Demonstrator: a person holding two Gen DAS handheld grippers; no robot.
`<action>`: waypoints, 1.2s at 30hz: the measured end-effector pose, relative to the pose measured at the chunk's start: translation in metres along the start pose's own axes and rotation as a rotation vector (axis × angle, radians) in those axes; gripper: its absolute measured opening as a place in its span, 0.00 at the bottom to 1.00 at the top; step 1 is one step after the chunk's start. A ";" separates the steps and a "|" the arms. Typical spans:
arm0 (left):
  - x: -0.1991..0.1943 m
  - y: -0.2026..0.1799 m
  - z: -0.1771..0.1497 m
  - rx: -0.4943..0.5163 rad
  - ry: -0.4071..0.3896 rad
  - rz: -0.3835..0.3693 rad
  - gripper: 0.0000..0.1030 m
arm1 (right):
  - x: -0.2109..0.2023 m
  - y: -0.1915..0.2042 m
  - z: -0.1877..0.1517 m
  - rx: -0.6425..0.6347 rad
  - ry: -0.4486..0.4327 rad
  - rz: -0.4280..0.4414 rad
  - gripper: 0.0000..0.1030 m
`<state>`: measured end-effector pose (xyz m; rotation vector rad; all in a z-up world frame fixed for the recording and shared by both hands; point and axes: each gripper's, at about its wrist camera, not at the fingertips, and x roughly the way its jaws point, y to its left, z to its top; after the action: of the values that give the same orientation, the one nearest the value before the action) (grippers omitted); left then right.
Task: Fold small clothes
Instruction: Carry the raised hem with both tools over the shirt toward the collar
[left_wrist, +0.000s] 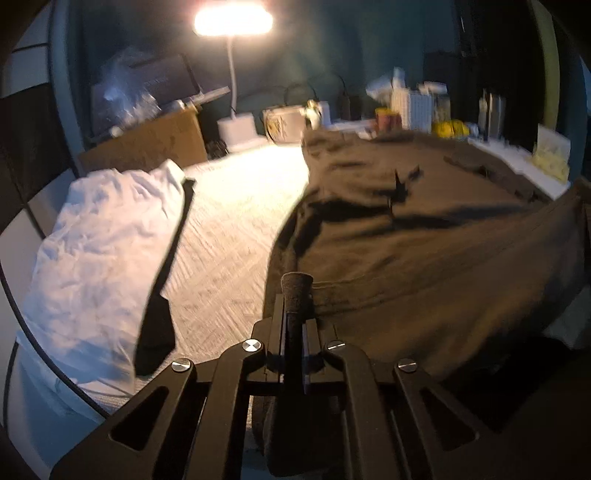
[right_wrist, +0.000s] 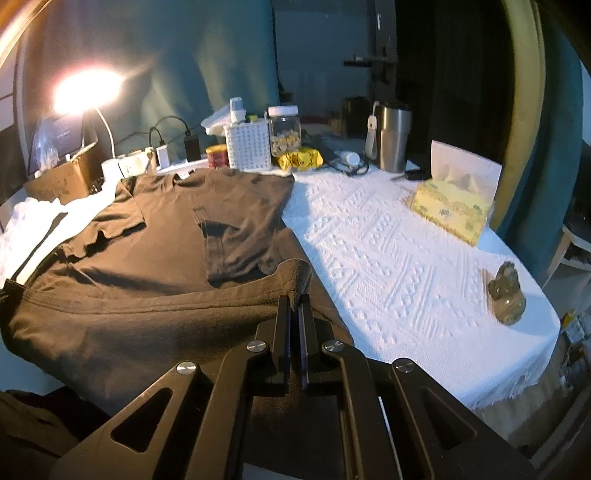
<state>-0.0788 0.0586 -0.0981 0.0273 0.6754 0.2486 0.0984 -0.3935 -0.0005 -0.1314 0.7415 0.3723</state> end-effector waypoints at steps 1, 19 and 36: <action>-0.004 0.000 0.003 0.001 -0.021 -0.002 0.05 | -0.003 0.001 0.002 -0.004 -0.009 0.000 0.05; -0.024 0.006 0.075 0.037 -0.211 -0.008 0.05 | -0.012 -0.004 0.037 -0.004 -0.091 -0.015 0.05; 0.003 0.011 0.145 0.015 -0.305 -0.005 0.05 | 0.008 -0.018 0.097 0.060 -0.135 -0.013 0.05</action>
<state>0.0109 0.0782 0.0148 0.0762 0.3742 0.2291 0.1718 -0.3841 0.0647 -0.0538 0.6171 0.3425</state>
